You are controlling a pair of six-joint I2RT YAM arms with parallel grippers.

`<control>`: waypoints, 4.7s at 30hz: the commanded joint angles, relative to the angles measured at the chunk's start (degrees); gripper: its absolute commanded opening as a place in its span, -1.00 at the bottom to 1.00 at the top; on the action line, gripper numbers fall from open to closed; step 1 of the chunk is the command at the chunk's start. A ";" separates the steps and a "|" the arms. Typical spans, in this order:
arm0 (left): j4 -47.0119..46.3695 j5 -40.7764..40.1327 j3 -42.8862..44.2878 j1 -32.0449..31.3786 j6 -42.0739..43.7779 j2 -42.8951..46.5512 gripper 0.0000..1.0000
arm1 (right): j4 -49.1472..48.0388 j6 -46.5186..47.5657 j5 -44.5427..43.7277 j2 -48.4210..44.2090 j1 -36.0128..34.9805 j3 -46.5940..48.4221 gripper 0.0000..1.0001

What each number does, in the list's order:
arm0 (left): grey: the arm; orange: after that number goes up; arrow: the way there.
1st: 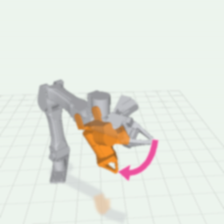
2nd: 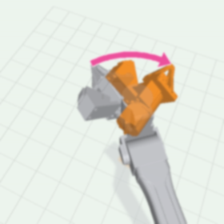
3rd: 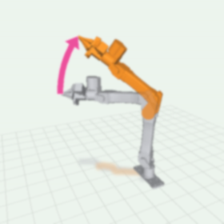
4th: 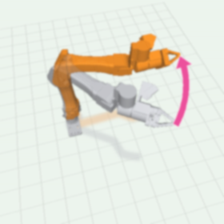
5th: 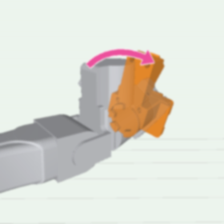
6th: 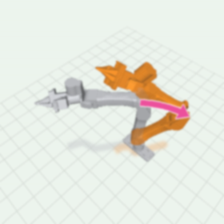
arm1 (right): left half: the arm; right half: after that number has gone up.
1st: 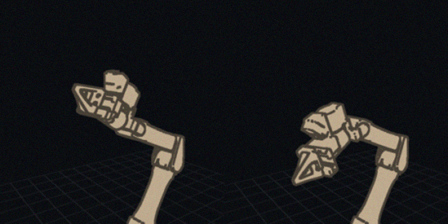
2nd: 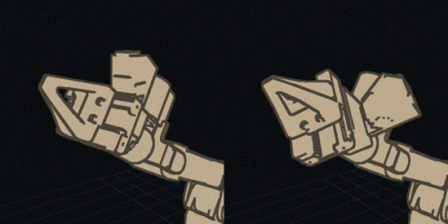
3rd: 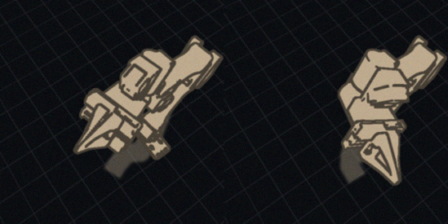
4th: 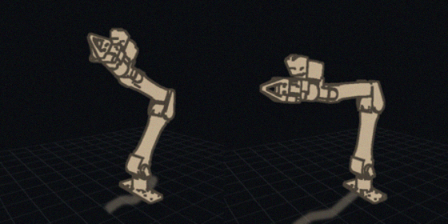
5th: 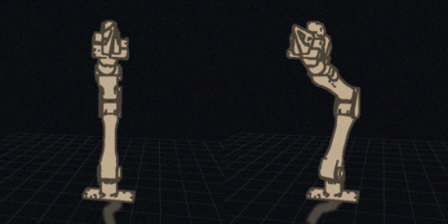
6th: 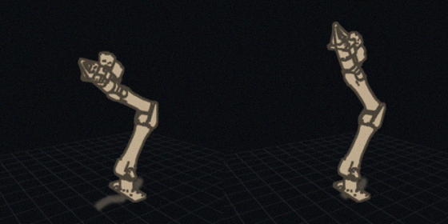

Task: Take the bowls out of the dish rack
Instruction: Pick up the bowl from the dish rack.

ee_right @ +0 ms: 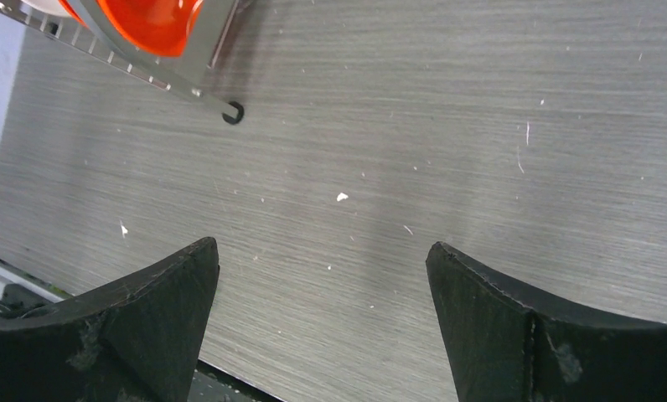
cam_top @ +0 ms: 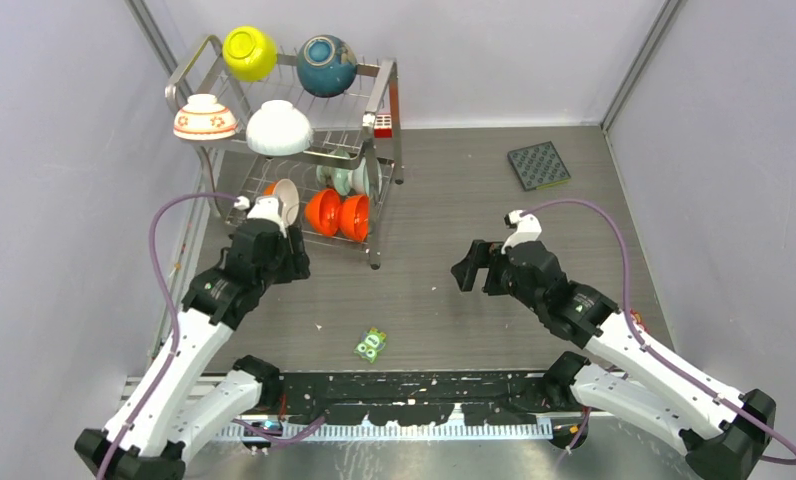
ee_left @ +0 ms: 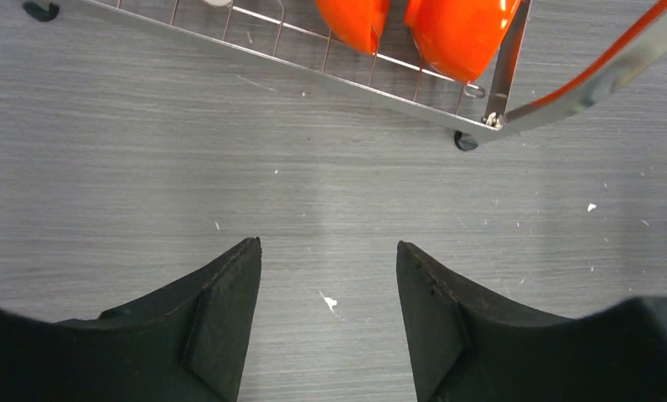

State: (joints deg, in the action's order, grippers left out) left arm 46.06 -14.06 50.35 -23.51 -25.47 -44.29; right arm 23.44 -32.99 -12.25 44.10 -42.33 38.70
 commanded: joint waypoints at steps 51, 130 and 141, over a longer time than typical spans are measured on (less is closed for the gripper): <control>-42.78 -42.21 -3.00 -15.28 6.28 -33.70 0.12 | -3.48 -3.66 2.85 -6.48 -0.28 -7.85 0.94; -66.11 -46.41 -5.37 -11.24 18.99 -44.60 -1.00 | -1.59 -2.67 3.64 -7.09 -0.27 -8.35 0.94; -80.52 -49.37 -9.63 -14.01 30.33 -42.92 -1.00 | -2.17 -2.60 3.37 -6.28 -0.21 -8.56 0.94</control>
State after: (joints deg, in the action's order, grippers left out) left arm -24.71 -59.61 41.78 -35.79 -0.67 -90.28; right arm 22.50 -36.16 -8.05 37.67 -42.33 30.09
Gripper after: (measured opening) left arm 0.184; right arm 0.969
